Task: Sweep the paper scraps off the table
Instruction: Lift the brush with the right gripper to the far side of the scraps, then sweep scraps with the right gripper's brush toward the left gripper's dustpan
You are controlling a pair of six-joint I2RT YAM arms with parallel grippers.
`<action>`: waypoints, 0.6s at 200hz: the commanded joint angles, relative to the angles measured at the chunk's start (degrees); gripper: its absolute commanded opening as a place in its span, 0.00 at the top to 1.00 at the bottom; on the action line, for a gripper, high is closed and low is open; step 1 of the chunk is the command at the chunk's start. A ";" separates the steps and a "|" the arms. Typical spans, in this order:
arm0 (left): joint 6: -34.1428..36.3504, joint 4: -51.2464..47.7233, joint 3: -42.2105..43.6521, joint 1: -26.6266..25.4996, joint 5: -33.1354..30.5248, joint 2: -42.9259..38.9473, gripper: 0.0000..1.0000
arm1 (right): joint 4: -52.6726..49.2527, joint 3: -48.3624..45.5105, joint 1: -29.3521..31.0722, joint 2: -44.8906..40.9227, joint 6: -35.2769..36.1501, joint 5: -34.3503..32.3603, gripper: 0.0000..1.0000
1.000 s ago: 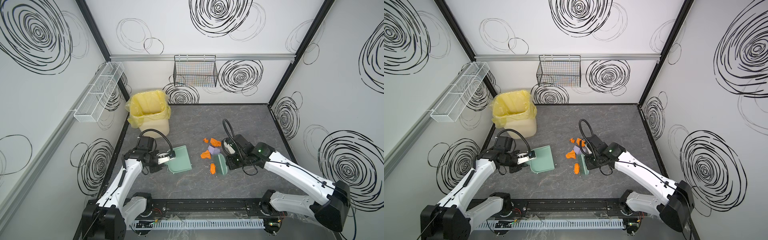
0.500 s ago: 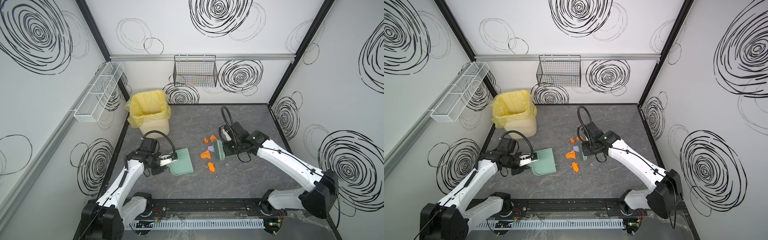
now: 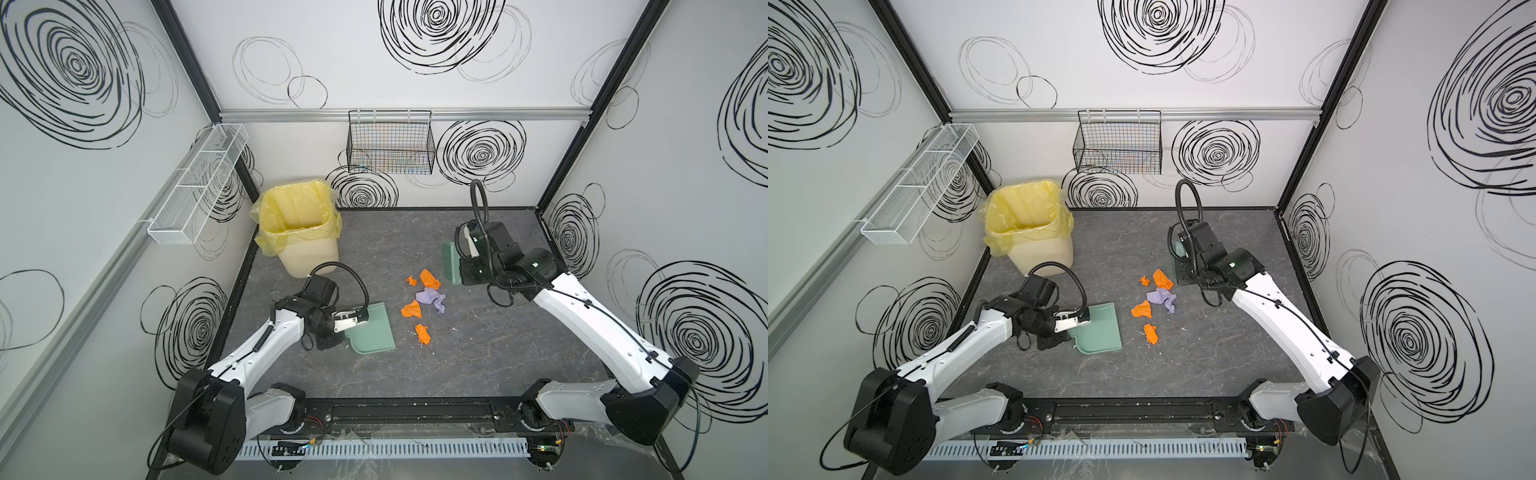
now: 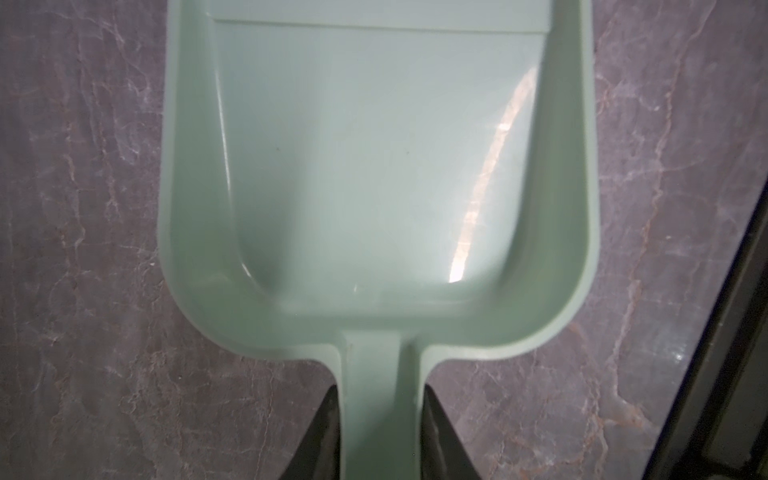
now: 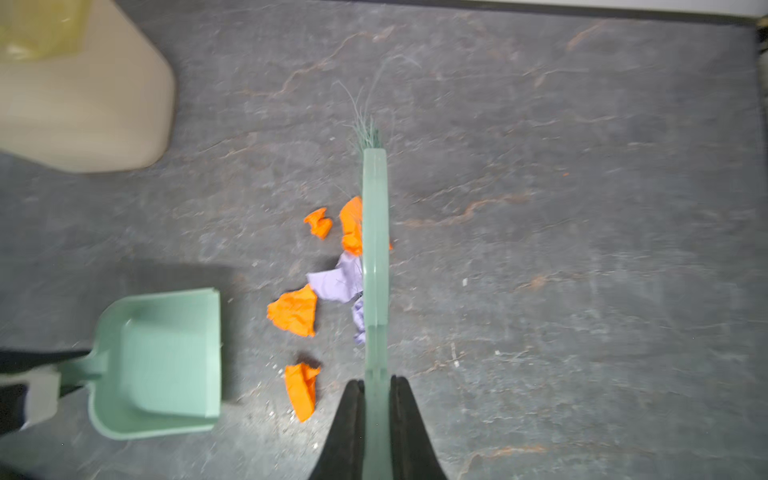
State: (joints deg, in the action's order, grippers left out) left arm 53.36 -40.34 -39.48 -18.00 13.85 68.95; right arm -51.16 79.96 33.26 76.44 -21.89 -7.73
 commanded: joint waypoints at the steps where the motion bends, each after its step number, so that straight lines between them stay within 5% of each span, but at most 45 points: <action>1: -4.46 2.17 -1.08 -2.50 -3.23 2.31 1.00 | -5.15 3.25 -0.47 6.17 0.82 -15.33 1.00; 68: -9.70 1.92 -6.62 -6.39 -7.74 7.82 1.00 | -20.99 17.08 0.83 27.53 -4.06 -26.11 1.00; 120: -11.26 2.91 -6.56 -8.89 -9.27 8.60 1.00 | -20.06 16.17 8.18 34.70 -4.80 -21.50 1.00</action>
State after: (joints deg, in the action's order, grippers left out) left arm 43.83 -38.61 -45.45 -26.26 5.58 76.66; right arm -67.77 95.55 38.26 110.56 -24.49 -29.43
